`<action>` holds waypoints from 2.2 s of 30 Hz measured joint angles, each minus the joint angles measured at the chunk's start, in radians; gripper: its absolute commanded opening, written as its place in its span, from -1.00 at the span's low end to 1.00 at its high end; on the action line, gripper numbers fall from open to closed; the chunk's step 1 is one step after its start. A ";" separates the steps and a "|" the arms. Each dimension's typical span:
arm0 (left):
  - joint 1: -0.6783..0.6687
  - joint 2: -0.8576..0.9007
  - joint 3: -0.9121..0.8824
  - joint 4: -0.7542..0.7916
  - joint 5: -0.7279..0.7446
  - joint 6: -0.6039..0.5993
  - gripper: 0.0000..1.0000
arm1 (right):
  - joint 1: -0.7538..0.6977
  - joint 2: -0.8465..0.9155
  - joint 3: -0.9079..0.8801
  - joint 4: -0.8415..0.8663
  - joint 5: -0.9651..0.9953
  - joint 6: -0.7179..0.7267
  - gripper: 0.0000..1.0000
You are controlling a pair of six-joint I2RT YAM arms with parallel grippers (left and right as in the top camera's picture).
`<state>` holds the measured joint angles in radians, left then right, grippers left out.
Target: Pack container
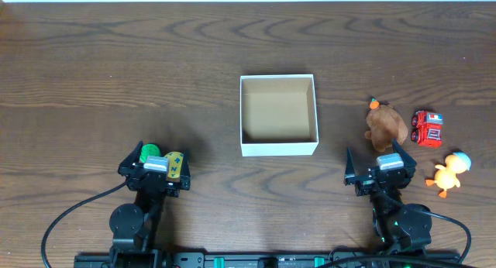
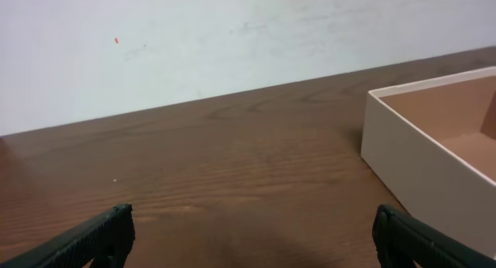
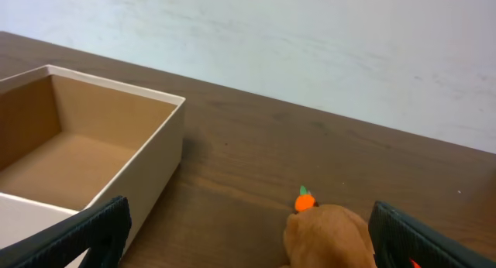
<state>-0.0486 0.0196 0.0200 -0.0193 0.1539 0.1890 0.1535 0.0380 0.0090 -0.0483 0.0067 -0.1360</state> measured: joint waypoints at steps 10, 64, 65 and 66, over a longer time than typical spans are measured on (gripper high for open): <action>0.000 0.000 0.010 -0.014 0.000 -0.083 0.96 | 0.000 0.000 0.000 0.000 0.000 0.024 0.98; 0.000 0.512 0.399 -0.152 0.031 -0.203 0.96 | 0.000 0.312 0.368 -0.220 0.064 0.125 0.98; 0.000 0.530 0.419 -0.172 0.031 -0.209 0.96 | -0.002 0.352 0.400 -0.241 0.069 0.126 0.99; 0.000 0.544 0.434 -0.191 0.031 -0.212 0.96 | -0.006 0.387 0.428 -0.267 0.074 0.127 0.99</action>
<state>-0.0486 0.5636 0.4541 -0.2104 0.1848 -0.0235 0.1474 0.4248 0.4374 -0.3149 0.0803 -0.0090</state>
